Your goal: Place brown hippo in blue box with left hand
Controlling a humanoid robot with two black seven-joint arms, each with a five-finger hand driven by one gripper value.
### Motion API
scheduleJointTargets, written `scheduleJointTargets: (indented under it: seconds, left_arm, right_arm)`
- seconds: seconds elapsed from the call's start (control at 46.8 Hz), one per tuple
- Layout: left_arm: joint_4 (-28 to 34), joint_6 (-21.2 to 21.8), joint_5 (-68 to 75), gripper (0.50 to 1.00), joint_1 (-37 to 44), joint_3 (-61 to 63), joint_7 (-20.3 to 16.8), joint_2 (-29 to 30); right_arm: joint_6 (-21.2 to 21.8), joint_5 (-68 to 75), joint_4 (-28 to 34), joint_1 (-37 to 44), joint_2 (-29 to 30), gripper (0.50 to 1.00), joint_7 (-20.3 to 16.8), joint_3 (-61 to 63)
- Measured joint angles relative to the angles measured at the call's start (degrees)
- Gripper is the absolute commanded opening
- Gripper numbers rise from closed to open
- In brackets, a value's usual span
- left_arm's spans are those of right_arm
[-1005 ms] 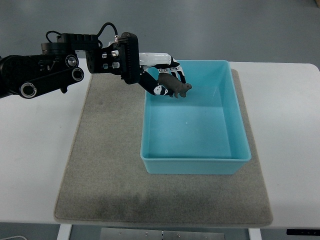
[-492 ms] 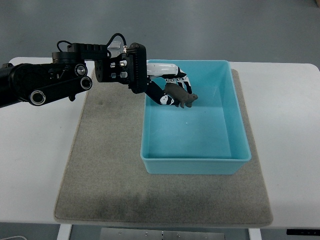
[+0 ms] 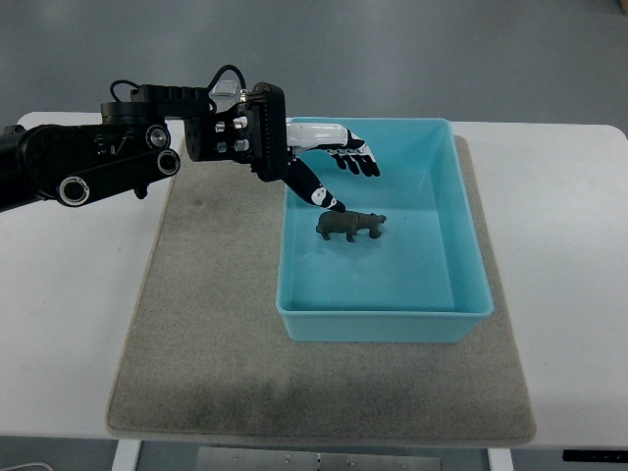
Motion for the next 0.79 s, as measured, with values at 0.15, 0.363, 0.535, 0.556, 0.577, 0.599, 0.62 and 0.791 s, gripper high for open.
scheduleJointTargets:
  seconds: [0.15, 0.363, 0.535, 0.556, 0.577, 0.599, 0.62, 0.791]
  left_arm:
    - [1.5, 0.4, -0.3, 0.840, -0.1, -0.2, 0.0, 0.2]
    - [6.6, 2.7, -0.8, 0.848, -0.1, -0.7, 0.0, 0.3]
    - [11.7, 3.8, -3.2, 0.964, 0.0, -2.1, 0.0, 0.4]
    - [12.4, 4.0, -3.8, 0.964, 0.0, -2.3, -0.1, 0.5]
    - [13.1, 4.1, -4.3, 0.966, 0.0, -2.4, -0.1, 0.5]
    - [13.9, 4.4, -5.1, 0.971, 0.0, -2.5, -0.1, 0.5]
    - [14.6, 4.7, -5.8, 0.988, 0.0, -2.5, -0.1, 0.5]
    - [20.1, 7.4, -11.5, 0.994, 0.3, -2.6, -0.3, 0.5]
  right_arm:
    - [0.0, 0.0, 0.0, 0.0, 0.0, 0.936, 0.0, 0.0]
    - [0.0, 0.0, 0.0, 0.0, 0.0, 0.936, 0.0, 0.0]
    - [0.0, 0.0, 0.0, 0.0, 0.0, 0.936, 0.0, 0.0]
    - [0.0, 0.0, 0.0, 0.0, 0.0, 0.936, 0.0, 0.0]
    - [0.0, 0.0, 0.0, 0.0, 0.0, 0.936, 0.0, 0.0]
    - [0.0, 0.0, 0.0, 0.0, 0.0, 0.936, 0.0, 0.0]
    - [0.0, 0.0, 0.0, 0.0, 0.0, 0.936, 0.0, 0.0]
    - [0.0, 0.0, 0.0, 0.0, 0.0, 0.936, 0.0, 0.0]
